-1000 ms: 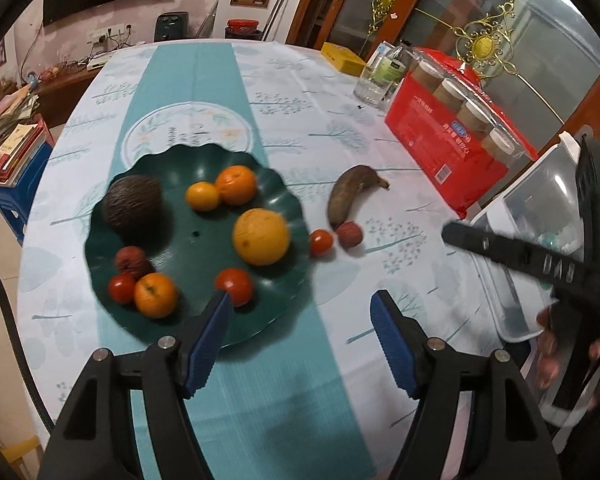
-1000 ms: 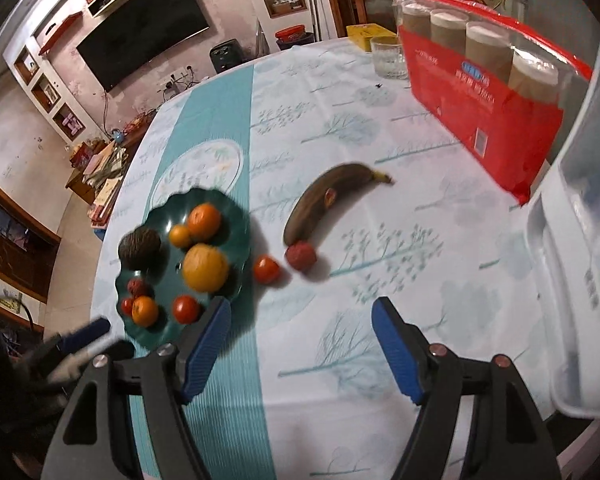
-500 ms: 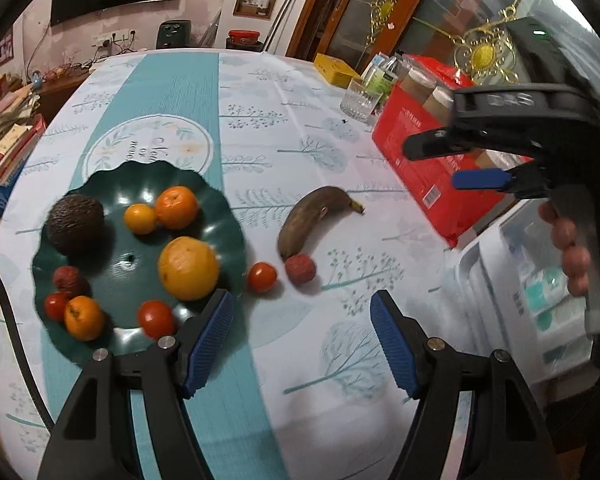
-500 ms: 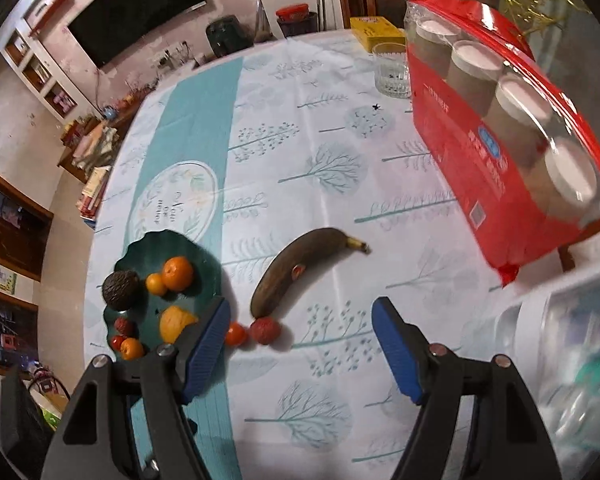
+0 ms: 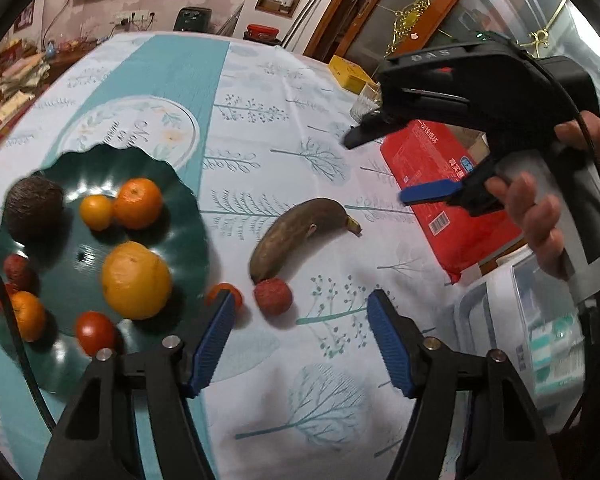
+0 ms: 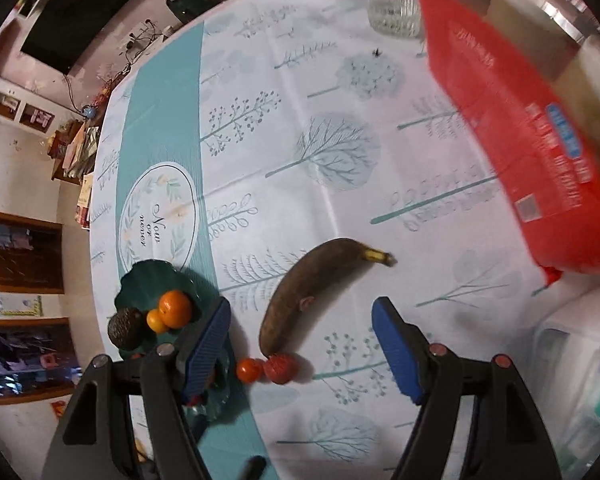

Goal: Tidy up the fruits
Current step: 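Move both open tools toward the lychee and the brown banana, then grasp the lychee with the left tool while the right tool grasps the banana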

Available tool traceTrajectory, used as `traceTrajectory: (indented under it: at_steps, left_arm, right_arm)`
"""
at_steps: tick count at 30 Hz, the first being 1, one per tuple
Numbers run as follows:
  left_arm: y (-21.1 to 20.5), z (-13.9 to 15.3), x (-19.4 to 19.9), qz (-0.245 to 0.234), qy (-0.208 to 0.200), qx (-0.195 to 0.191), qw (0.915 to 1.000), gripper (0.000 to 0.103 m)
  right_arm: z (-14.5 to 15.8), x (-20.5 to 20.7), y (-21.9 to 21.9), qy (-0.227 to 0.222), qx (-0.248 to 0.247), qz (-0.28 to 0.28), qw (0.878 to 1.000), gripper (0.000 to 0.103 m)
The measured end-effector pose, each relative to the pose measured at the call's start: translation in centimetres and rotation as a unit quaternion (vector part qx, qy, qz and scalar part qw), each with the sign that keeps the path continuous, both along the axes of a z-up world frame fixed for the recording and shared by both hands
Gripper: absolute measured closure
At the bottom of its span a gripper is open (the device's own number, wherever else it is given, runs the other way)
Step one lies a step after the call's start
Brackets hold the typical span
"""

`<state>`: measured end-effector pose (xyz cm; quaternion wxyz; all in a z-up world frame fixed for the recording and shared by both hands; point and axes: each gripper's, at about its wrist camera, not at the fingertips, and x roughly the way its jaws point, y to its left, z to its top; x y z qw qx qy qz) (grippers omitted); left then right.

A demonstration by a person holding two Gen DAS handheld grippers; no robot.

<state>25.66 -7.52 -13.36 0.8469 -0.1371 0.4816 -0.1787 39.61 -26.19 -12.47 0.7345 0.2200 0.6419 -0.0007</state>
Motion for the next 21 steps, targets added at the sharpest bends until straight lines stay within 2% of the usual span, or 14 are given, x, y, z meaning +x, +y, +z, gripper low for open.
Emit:
traceTrajectory:
  at_steps: [5, 11, 18, 21]
  left_arm:
    - [-1.4, -2.2, 1.3, 0.014, 0.027, -0.002, 0.9996, 0.055]
    - [-2.1, -4.2, 2.1, 0.026, 0.047, -0.001, 0.9985, 0.063]
    - [-2.1, -4.7, 2.4, 0.033, 0.048, 0.001, 0.9983, 0.073]
    - [-2.3, -4.7, 2.4, 0.028, 0.044, 0.003, 0.9986, 0.075]
  right_arm:
    - [-3.4, 0.9, -0.3, 0.036, 0.037, -0.022, 0.998, 0.03]
    - [-6.3, 1.7, 0.1, 0.06, 0.057, -0.028, 0.996, 0.03]
    - [-8.1, 2.4, 1.6, 0.075, 0.051, -0.016, 0.996, 0.042]
    - [-8.5, 2.7, 2.1, 0.077, 0.042, -0.01, 0.996, 0.047]
